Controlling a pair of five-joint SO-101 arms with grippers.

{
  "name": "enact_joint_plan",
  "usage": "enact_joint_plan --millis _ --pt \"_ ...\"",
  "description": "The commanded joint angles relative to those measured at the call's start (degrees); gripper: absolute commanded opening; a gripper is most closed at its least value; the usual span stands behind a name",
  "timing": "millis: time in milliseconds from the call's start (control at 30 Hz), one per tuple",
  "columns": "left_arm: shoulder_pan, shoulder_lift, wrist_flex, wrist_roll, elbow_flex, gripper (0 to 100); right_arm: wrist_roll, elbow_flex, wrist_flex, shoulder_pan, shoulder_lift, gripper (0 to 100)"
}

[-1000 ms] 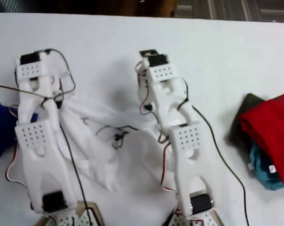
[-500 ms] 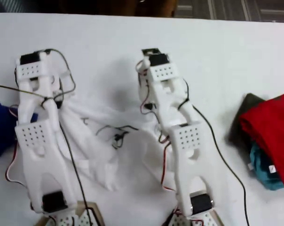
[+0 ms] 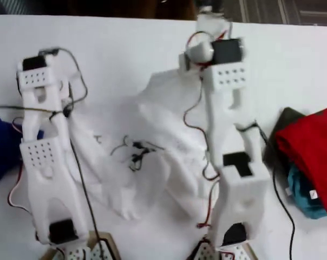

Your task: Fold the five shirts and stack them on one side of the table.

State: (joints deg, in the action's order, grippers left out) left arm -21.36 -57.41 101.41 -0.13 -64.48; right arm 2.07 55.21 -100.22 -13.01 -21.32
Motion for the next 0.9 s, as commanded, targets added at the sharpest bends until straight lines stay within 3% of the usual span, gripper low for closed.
enact_joint_plan --millis 0,400,700,867 --pt "0.6 7.2 1.0 -1.2 -6.5 2 -0.3 2.4 -1.1 1.4 10.0 1.8" --pt "0.5 30.2 1.0 -4.0 -6.5 2 -0.4 2.4 -1.1 5.2 27.7 1.8" --pt "0.5 51.8 1.1 -4.0 -6.5 2 -0.5 2.4 4.5 14.6 39.3 1.8" --pt "0.5 64.0 1.1 -4.0 -6.4 2 -6.4 2.4 8.4 15.9 46.6 1.8"
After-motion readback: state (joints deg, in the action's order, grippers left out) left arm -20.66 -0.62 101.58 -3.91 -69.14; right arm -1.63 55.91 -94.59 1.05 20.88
